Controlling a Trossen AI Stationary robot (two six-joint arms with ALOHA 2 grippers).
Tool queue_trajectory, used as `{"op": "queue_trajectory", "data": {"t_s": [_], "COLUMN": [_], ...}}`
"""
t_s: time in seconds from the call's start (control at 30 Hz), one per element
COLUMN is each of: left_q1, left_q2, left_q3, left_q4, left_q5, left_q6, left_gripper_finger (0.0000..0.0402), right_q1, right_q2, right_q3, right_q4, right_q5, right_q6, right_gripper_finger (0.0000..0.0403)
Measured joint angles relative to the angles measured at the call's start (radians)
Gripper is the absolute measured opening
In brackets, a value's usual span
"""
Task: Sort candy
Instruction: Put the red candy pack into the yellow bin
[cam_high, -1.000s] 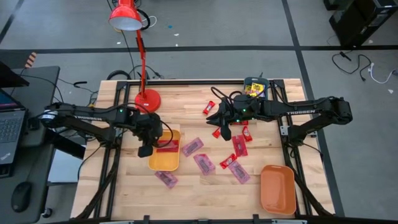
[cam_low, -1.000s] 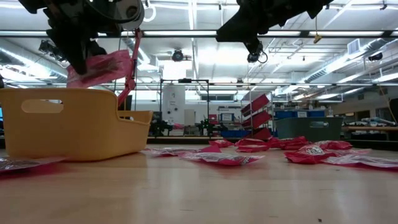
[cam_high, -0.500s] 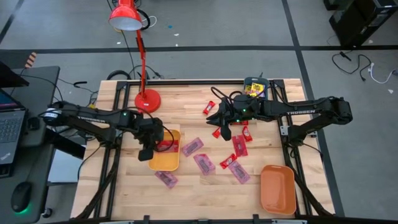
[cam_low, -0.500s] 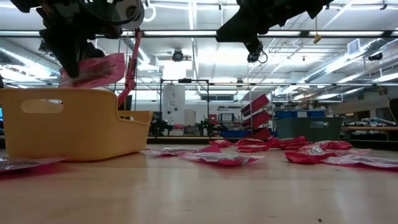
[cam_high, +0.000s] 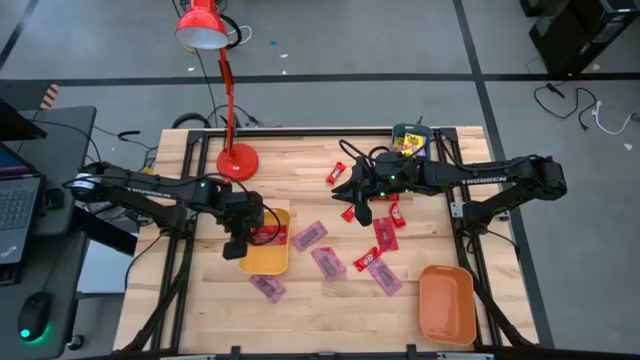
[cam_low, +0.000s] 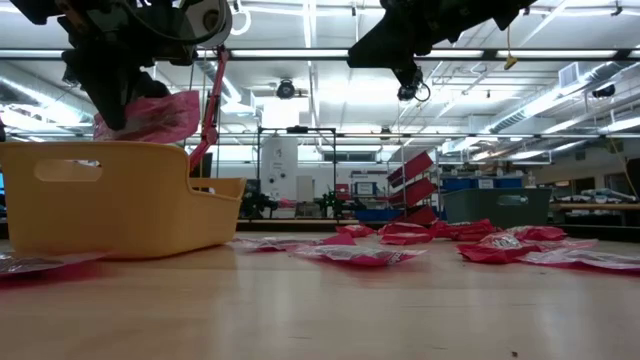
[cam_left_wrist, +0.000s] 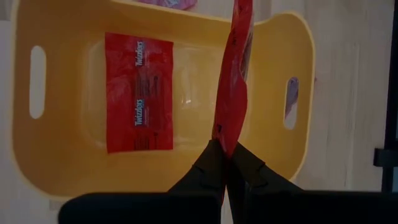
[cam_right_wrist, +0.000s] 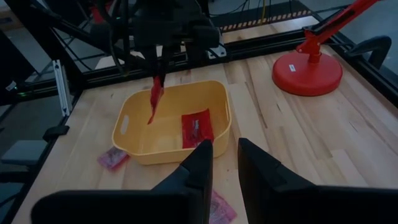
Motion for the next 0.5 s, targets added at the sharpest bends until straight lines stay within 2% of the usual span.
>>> {"op": "queue_trajectory", "data": {"t_s": [0.5], "left_q1": [0.000], "left_q2": [0.000], "left_q3": [0.000], "left_q4": [0.001], "left_q5": [-0.017], "left_q6": [0.001], "left_gripper_finger": [0.0008], "right_q1": [0.001], "right_q2": [0.000], "right_q3": [0.000], "right_q4": [0.000], "right_q5": [0.000], "right_q6": [0.000], "right_gripper_finger": [0.0064]}}
